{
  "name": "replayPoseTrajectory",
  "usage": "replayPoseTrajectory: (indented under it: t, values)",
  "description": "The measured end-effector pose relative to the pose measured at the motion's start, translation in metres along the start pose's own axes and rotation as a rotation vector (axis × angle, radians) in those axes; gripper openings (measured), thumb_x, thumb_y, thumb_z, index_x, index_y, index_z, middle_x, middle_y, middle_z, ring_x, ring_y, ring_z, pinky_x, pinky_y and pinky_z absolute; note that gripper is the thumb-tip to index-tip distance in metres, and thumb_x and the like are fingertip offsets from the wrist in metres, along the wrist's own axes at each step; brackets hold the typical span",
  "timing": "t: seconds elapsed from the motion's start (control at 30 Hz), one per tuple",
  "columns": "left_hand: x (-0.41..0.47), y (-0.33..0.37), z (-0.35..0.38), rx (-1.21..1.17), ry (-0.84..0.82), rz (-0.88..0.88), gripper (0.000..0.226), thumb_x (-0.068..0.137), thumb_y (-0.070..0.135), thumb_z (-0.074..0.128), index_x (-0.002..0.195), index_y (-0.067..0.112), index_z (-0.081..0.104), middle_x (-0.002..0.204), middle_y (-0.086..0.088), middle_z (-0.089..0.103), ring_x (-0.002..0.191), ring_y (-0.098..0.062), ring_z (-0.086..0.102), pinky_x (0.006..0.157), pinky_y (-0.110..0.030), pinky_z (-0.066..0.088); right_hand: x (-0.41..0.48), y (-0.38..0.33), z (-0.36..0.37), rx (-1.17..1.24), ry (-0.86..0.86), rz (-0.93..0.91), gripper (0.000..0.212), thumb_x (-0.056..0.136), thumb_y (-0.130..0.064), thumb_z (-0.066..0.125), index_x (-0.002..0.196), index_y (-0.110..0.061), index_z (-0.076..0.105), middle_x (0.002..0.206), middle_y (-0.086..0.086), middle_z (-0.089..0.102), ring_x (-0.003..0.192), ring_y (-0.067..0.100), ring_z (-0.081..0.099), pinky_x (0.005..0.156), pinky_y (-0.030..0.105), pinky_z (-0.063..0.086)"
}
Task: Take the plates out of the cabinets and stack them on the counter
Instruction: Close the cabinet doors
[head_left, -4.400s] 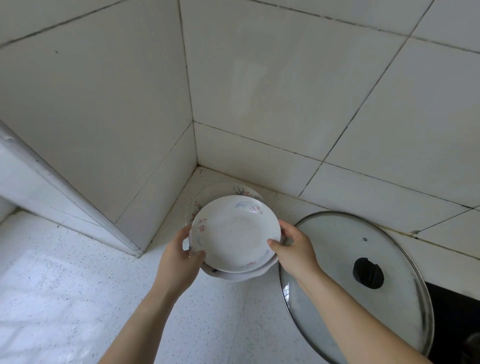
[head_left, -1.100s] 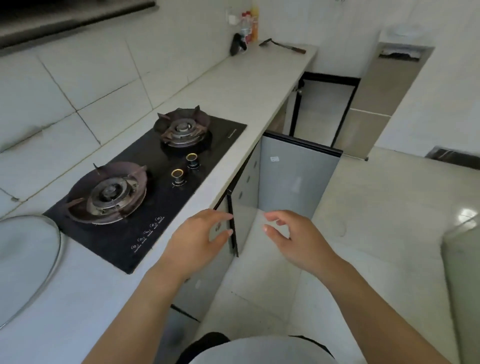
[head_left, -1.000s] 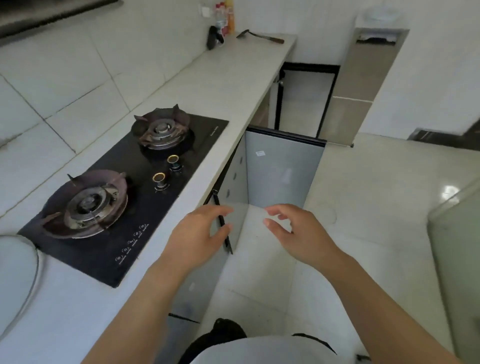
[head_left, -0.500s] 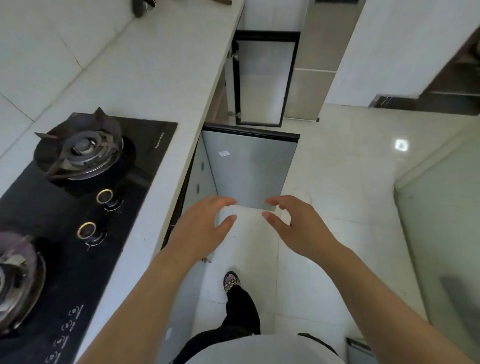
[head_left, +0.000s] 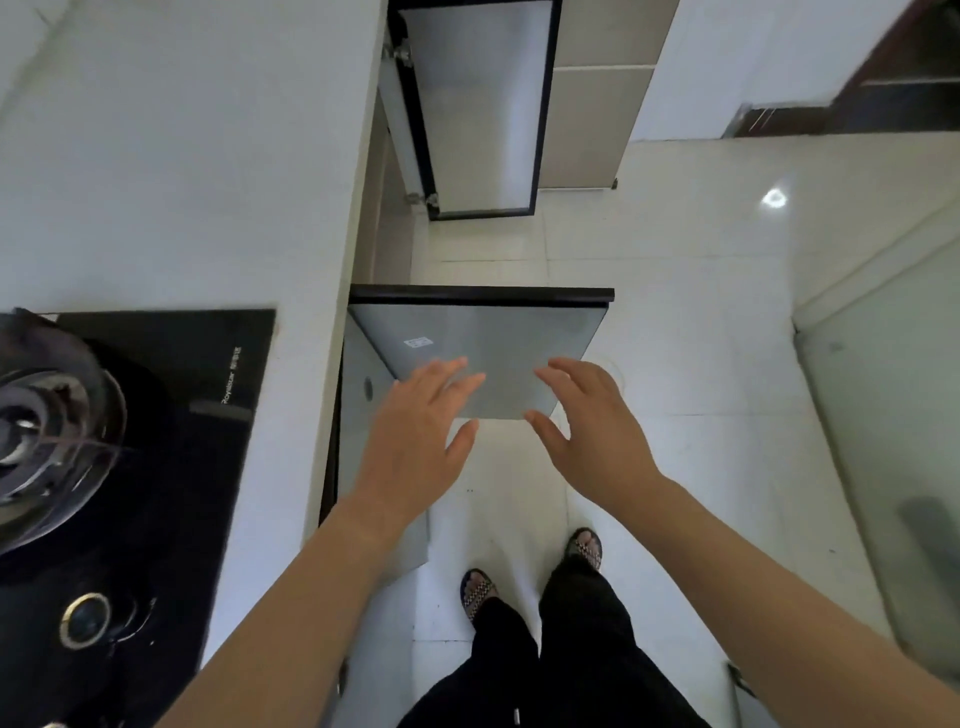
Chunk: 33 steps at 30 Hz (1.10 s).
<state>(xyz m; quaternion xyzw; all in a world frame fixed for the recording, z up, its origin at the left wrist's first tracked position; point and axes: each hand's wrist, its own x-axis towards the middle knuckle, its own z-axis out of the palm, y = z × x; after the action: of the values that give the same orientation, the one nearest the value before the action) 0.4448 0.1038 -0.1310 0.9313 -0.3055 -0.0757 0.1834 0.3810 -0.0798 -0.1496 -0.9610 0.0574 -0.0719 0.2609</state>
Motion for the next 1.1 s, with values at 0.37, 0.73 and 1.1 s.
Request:
replayPoseTrajectory:
  t: [0.37, 0.73, 1.1]
  values:
    - [0.103, -0.021, 0.058, 0.131, -0.133, -0.067, 0.064, 0.088, 0.021, 0.055, 0.145, 0.019, 0.027, 0.154, -0.004, 0.027, 0.143, -0.027, 0.021, 0.113, -0.053, 0.023, 0.087, 0.072, 0.066, -0.269, -0.056, 0.143, 0.073, 0.083, -0.034, 0.065, 0.141, -0.003, 0.034, 0.149, 0.02, 0.03, 0.137, 0.04, 0.029, 0.105, 0.056, 0.03]
    - [0.163, -0.014, 0.087, 0.212, -0.247, -0.274, 0.069, 0.096, 0.034, 0.04, 0.149, 0.019, -0.001, 0.159, -0.001, -0.002, 0.146, -0.022, -0.005, 0.118, -0.049, 0.008, 0.11, 0.125, 0.069, -0.283, -0.127, 0.017, 0.07, 0.078, -0.029, 0.072, 0.134, 0.001, 0.043, 0.139, 0.023, 0.044, 0.13, 0.041, 0.038, 0.104, 0.051, 0.038]
    - [0.178, -0.008, 0.087, 0.152, -0.27, -0.318, 0.075, 0.093, 0.026, 0.047, 0.149, 0.018, -0.003, 0.159, -0.001, -0.004, 0.146, -0.021, -0.003, 0.116, -0.048, 0.014, 0.141, 0.148, 0.056, -0.29, -0.157, -0.092, 0.072, 0.074, -0.027, 0.075, 0.133, 0.001, 0.045, 0.135, 0.018, 0.048, 0.127, 0.036, 0.041, 0.101, 0.048, 0.043]
